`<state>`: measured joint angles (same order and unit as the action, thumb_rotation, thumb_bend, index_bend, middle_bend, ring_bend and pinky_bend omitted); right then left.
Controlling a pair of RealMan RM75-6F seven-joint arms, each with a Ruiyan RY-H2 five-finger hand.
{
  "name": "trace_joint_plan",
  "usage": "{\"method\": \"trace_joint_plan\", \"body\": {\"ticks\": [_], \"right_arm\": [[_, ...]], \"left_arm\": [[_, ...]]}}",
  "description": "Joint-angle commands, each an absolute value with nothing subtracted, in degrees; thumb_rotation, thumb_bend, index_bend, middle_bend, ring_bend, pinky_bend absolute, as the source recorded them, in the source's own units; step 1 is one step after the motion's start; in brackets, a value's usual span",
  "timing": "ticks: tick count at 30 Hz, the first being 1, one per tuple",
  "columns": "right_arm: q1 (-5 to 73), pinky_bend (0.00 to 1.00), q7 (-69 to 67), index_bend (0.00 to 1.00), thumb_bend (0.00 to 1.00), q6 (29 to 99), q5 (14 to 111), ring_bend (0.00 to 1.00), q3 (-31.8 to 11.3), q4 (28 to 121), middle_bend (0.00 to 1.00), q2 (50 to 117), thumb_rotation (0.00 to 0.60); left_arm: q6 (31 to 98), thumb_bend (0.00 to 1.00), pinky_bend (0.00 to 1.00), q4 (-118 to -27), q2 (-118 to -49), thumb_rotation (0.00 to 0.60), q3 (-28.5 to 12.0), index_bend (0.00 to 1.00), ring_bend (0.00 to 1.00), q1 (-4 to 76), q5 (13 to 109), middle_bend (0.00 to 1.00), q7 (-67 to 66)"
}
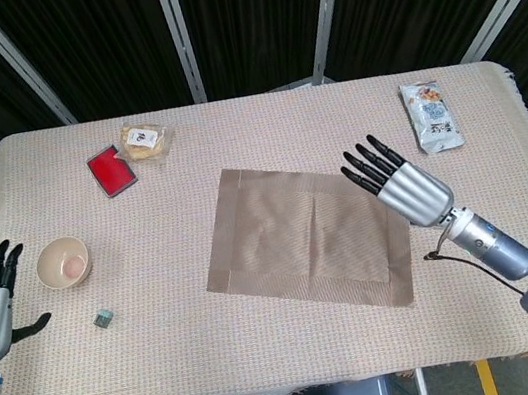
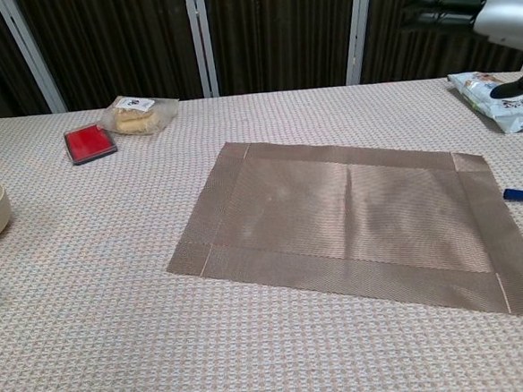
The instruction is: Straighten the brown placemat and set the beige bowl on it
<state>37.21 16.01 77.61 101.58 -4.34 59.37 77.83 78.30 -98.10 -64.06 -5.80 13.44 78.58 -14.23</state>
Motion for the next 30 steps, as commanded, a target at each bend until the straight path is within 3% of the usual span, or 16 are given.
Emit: {"method": "trace_joint_plan", "body": {"ticks": [1,8,17,30], "right_arm": [[26.7,0.00,7.5,0.00,0.00,82.6,89.3,0.00,-7.4,79.9,0.00,69.6,0.600],[18.9,0.00,8.1,0.00,0.00,85.5,87.5,0.00,-3.2,91.2,0.00,64.0,0.600],[12.7,0.00,7.4,0.00,0.00,90.1,88.0,0.00,-0.7,101.0,0.00,64.6,0.600],[11.1,0.00,9.4,0.00,0.00,89.9,89.1,0.00,-1.7,100.5,0.00,65.7,0.600]], "left_arm": [[74.0,0.00,0.00,-93.8,-66.1,0.600,-4.4,0.00,0.00,17.4,84.6,0.00,-9.7],[65.1,0.00,0.00,-90.5,-70.3,0.600,-4.7,0.04,0.00,25.9,89.8,0.00,-9.0],[55.0,0.00,0.00,-89.1,-77.5,0.600,-6.8,0.14,0.00,33.8,85.9,0.00,-11.9],[51.5,0.00,0.00,-78.4,-89.2,0.600,-6.3,0.22,0.00,38.0,82.1,0.00,-11.9]]}}
